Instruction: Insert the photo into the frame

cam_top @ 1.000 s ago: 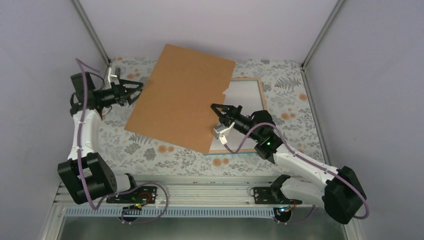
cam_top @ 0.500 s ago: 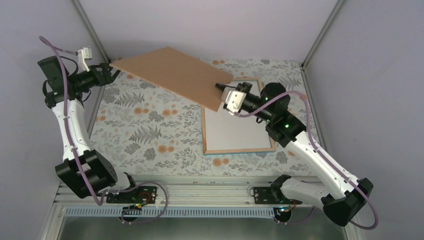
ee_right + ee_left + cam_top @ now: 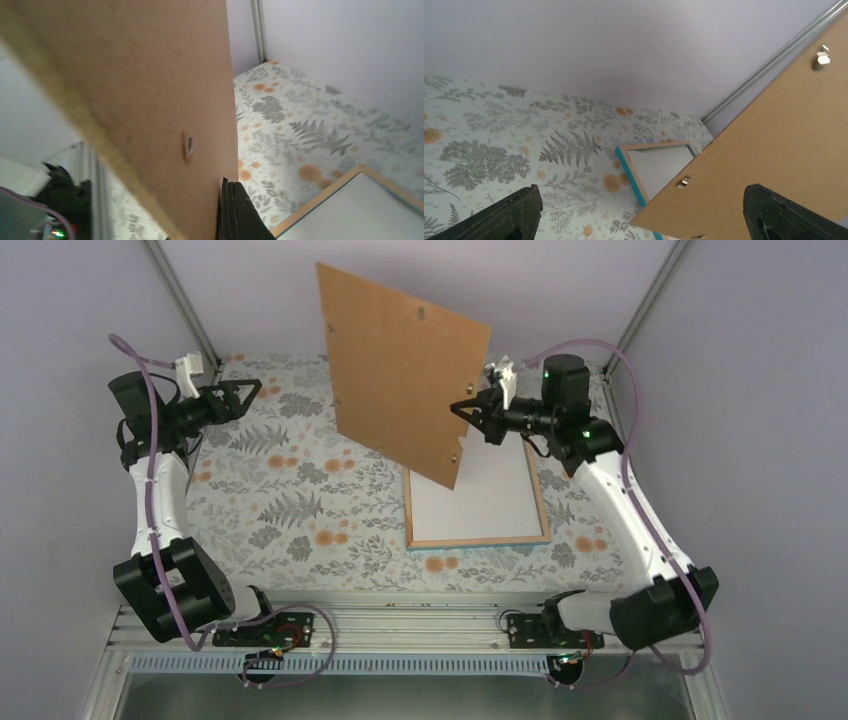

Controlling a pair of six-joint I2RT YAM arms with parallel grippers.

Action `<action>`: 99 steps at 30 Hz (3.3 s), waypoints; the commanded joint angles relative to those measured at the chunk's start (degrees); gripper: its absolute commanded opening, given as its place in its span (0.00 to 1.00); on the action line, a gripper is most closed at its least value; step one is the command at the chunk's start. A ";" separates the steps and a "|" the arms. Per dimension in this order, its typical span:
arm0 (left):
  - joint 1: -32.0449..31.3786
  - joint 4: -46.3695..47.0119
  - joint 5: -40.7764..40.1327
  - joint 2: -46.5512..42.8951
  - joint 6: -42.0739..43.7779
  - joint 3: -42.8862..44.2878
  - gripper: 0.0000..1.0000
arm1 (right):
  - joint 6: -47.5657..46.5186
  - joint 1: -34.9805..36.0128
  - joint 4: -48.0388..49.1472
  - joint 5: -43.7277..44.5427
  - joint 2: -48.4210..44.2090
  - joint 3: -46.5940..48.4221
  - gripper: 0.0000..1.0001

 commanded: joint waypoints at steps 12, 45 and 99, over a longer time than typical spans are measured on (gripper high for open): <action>-15.04 -11.57 5.94 -0.97 21.58 -3.35 0.96 | 10.16 -11.21 -7.23 -34.69 7.97 0.15 0.04; -23.12 37.80 15.94 -8.37 -26.64 -26.15 0.03 | 32.16 -16.74 14.58 -39.15 5.74 -16.46 0.33; -31.35 25.43 -4.35 5.88 -13.88 -22.63 0.76 | -9.73 -25.71 -36.99 -39.29 36.14 13.63 0.04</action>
